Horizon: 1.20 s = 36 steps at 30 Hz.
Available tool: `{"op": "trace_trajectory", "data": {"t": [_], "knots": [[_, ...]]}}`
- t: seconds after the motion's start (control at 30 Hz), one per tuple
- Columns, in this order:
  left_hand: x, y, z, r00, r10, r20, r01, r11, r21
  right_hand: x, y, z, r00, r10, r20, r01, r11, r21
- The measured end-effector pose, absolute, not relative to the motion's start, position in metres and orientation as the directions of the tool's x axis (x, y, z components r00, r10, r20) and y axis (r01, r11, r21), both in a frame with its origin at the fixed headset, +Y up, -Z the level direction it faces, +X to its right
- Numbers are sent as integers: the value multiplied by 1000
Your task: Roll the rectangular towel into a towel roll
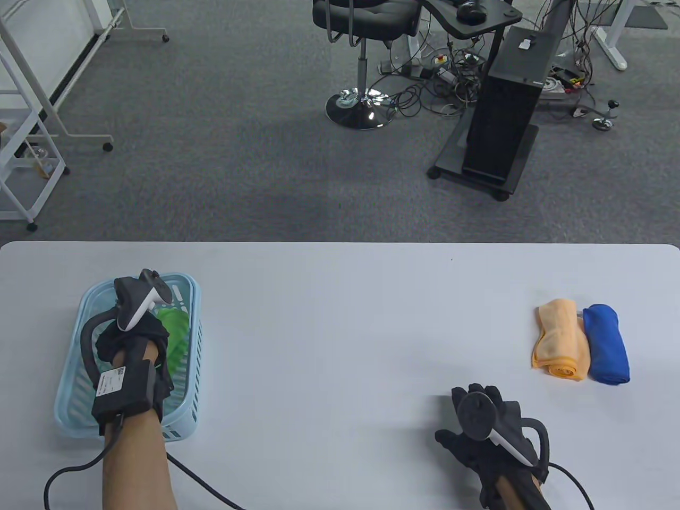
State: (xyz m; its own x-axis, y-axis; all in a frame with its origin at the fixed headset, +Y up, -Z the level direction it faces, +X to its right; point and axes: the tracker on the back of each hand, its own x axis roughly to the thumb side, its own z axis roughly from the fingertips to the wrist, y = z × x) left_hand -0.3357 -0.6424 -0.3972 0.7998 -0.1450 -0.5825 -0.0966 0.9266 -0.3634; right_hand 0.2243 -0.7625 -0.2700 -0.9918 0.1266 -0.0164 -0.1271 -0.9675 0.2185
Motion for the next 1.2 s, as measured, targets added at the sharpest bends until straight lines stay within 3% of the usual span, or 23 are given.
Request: {"op": "trace_trajectory", "data": {"t": [0.23, 0.3, 0.37, 0.47, 0.6, 0.7, 0.8, 1.07, 1.2], "knots": [[-279, -522, -355, 845, 44, -533, -43, 999, 14, 218, -757, -266, -986, 165, 12, -158, -962, 222], [-241, -491, -332, 916, 135, -378, -103, 989, 106, 215, -756, -265, -983, 182, 23, -173, -959, 223], [-215, -484, -317, 936, 159, -313, -134, 986, 102, 214, -756, -264, -981, 189, 32, -177, -959, 223], [-171, -504, -301, 959, 215, -184, -209, 976, 53, 211, -757, -264, -981, 190, 40, -176, -955, 238], [-114, -584, -279, 967, 250, -50, -255, 956, -147, 210, -756, -263, -979, 198, 52, -180, -953, 243], [-96, -651, -271, 966, 253, -46, -255, 925, -281, 210, -756, -263, -976, 209, 56, -189, -951, 247], [-99, -705, -268, 935, 341, -102, -356, 901, -249, 209, -757, -263, -977, 206, 61, -183, -947, 262], [-118, -747, -268, 809, 543, -226, -582, 796, -168, 199, -754, -262, -972, 213, 95, -181, -945, 272], [-129, -754, -268, 706, 656, -267, -701, 701, -129, 184, -746, -253, -918, 362, 161, -303, -903, 303]]}}
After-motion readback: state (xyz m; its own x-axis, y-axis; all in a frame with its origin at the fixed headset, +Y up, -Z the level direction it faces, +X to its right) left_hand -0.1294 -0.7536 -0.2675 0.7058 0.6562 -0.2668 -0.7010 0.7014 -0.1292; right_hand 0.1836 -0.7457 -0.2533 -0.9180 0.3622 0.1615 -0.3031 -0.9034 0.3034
